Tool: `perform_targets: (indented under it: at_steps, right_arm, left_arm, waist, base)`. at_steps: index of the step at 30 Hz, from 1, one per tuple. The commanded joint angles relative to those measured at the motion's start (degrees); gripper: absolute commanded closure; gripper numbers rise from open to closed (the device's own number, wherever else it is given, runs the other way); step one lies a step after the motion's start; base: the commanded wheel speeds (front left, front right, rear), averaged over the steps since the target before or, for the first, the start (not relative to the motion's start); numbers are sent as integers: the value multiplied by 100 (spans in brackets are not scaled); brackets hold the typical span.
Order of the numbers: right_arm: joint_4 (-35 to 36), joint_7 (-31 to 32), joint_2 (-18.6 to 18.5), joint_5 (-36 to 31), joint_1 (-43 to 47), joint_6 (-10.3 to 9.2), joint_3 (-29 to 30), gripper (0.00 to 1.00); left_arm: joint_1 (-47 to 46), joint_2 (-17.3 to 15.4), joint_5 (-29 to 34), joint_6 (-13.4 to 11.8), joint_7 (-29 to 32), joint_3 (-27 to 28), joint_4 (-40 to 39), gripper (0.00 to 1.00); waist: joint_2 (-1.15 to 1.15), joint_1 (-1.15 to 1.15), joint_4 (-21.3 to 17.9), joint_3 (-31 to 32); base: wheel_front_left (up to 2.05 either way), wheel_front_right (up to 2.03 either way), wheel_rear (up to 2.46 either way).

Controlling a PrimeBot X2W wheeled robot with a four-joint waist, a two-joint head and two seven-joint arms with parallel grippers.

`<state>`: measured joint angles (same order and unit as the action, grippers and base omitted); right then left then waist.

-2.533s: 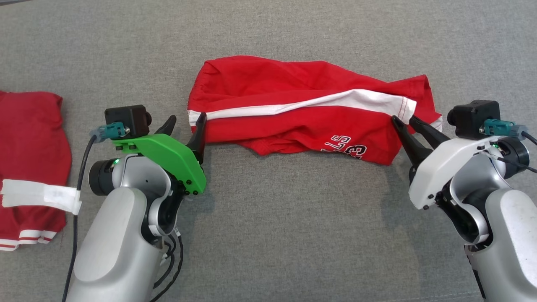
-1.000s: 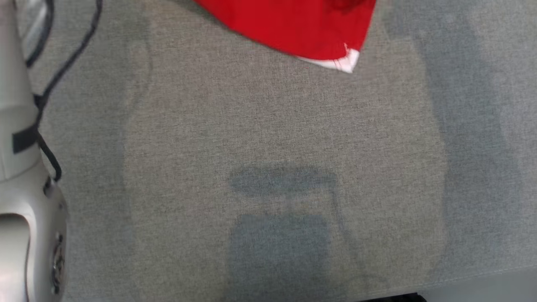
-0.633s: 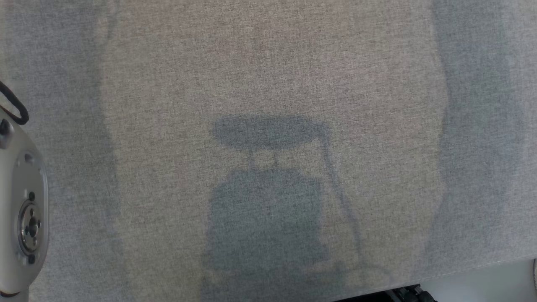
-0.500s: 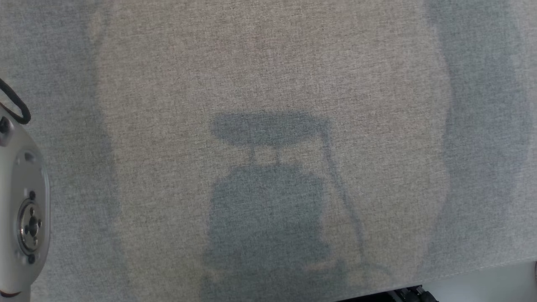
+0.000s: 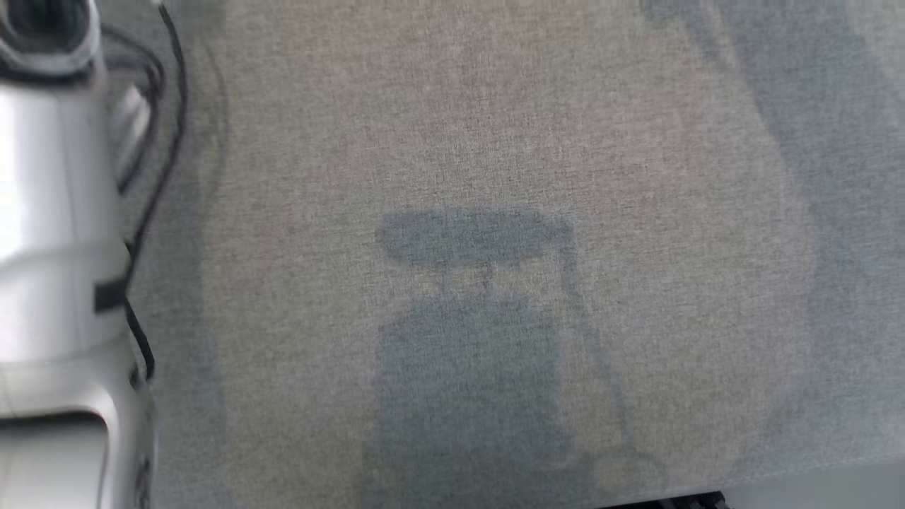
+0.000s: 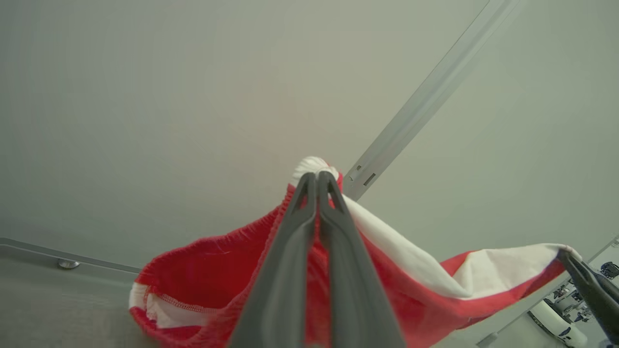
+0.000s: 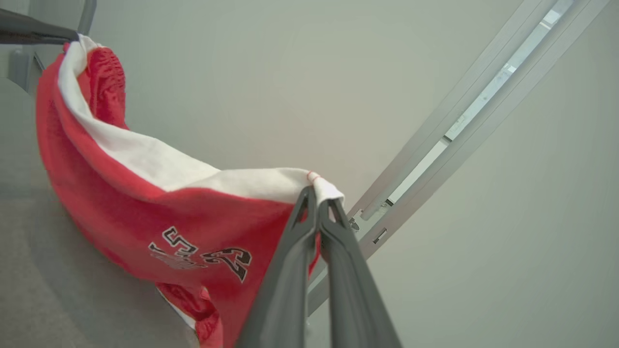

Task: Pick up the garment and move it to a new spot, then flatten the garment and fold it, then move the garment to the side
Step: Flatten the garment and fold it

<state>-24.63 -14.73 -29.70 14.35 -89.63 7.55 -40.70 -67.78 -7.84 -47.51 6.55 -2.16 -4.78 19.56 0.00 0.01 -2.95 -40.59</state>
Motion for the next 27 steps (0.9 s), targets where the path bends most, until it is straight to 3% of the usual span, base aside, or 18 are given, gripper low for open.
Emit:
perform_targets:
  at_steps: [1, 7, 14, 19, 27]
  right_arm:
    - [163, -9, -161, 190, 254, -11, -56, 100]
    - [886, 424, -905, 865, 1337, -12, -203, 100]
    - [1498, 1602, -1605, 1653, 3239, -13, 72, 100]
    - [2044, 2266, -1626, 2013, 4693, -14, 775, 100]
    - [2999, 2960, -1359, 1728, 6293, -17, 2032, 100]
  left_arm:
    - [350, -39, -50, 38, -32, -47, -142, 100]
    - [1890, -79, 36, 38, -13, -365, -720, 100]
    - [3646, 16, 285, -360, -51, -692, -1070, 100]
    - [4544, 27, 512, -619, -167, -900, -1215, 100]
    - [5353, 7, 869, -924, -449, -1086, -1375, 100]
  waist:
    - [0, -1, 107, 390]
    - [0, -1, 222, 1213]
    - [0, -1, 269, 2077]
    - [0, -1, 257, 2524]
    - [0, -1, 233, 2886]
  base:
    - [0, 0, 0]
    - [0, 0, 0]
    - [0, 0, 0]
    - [0, 0, 0]
    - [0, 0, 0]
